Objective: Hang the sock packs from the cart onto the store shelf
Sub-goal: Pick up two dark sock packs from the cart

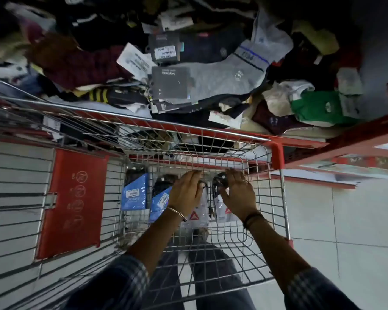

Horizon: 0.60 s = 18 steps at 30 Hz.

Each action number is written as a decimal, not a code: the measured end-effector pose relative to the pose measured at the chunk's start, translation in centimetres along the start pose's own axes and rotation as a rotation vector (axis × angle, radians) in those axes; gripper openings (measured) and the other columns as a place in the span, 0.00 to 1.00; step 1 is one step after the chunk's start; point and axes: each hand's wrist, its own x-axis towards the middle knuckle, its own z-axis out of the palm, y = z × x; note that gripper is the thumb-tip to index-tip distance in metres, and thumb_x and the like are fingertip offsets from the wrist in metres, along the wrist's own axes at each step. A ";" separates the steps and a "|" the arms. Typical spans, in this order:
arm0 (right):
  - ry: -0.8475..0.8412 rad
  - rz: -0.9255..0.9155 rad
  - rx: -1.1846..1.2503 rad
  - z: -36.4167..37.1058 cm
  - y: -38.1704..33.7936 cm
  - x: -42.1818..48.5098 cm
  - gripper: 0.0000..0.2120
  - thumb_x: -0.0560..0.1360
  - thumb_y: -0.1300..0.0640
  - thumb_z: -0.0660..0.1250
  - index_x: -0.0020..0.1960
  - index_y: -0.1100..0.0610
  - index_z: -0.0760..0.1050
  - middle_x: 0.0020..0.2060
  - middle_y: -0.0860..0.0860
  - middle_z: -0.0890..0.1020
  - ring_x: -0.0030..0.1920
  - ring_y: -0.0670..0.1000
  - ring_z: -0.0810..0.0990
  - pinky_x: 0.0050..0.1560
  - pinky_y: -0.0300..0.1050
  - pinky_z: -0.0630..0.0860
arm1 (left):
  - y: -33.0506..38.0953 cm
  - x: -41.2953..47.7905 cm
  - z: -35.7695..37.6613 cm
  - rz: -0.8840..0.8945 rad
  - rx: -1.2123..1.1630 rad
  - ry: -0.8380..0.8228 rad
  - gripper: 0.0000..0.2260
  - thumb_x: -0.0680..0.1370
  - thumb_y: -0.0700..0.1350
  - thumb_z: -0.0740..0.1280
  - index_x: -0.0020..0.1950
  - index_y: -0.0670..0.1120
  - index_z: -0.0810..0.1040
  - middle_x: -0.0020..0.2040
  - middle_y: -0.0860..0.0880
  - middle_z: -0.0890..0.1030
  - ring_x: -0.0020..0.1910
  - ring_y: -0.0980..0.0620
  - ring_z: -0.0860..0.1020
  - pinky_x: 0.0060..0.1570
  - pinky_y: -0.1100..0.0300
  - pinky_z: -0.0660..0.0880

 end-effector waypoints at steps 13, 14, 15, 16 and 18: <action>-0.168 0.206 -0.064 5.9 0.7 3.6 0.38 0.72 0.42 0.67 0.75 0.53 0.54 0.75 0.62 0.49 0.72 0.68 0.53 0.64 0.63 0.69 | -1.7 1.3 8.2 -0.372 0.207 -0.333 0.27 0.75 0.57 0.61 0.71 0.49 0.63 0.70 0.45 0.66 0.69 0.40 0.61 0.59 0.40 0.68; -0.156 0.203 -0.061 6.1 0.7 3.7 0.36 0.72 0.43 0.66 0.74 0.53 0.56 0.75 0.62 0.49 0.71 0.69 0.54 0.65 0.63 0.68 | -1.5 1.3 8.3 -0.367 0.221 -0.321 0.28 0.74 0.58 0.62 0.71 0.48 0.63 0.69 0.44 0.66 0.68 0.39 0.62 0.58 0.40 0.69; -0.153 0.203 -0.056 6.2 0.8 3.8 0.35 0.73 0.45 0.66 0.74 0.54 0.57 0.75 0.63 0.50 0.71 0.69 0.55 0.65 0.63 0.68 | -1.4 1.3 8.4 -0.362 0.221 -0.303 0.29 0.73 0.58 0.63 0.70 0.47 0.65 0.68 0.43 0.68 0.67 0.38 0.63 0.57 0.40 0.69; -0.153 0.203 -0.055 6.4 1.1 3.9 0.33 0.73 0.47 0.67 0.73 0.54 0.58 0.75 0.63 0.50 0.71 0.69 0.56 0.65 0.63 0.68 | -1.2 1.3 8.4 -0.356 0.211 -0.291 0.29 0.72 0.58 0.65 0.69 0.46 0.67 0.66 0.41 0.70 0.66 0.37 0.64 0.55 0.40 0.70; -0.154 0.205 -0.051 6.4 1.5 4.1 0.31 0.74 0.49 0.67 0.73 0.53 0.60 0.75 0.62 0.52 0.70 0.68 0.58 0.64 0.62 0.69 | -1.1 1.3 8.5 -0.357 0.204 -0.278 0.28 0.71 0.58 0.67 0.66 0.46 0.70 0.64 0.41 0.72 0.65 0.36 0.66 0.52 0.40 0.71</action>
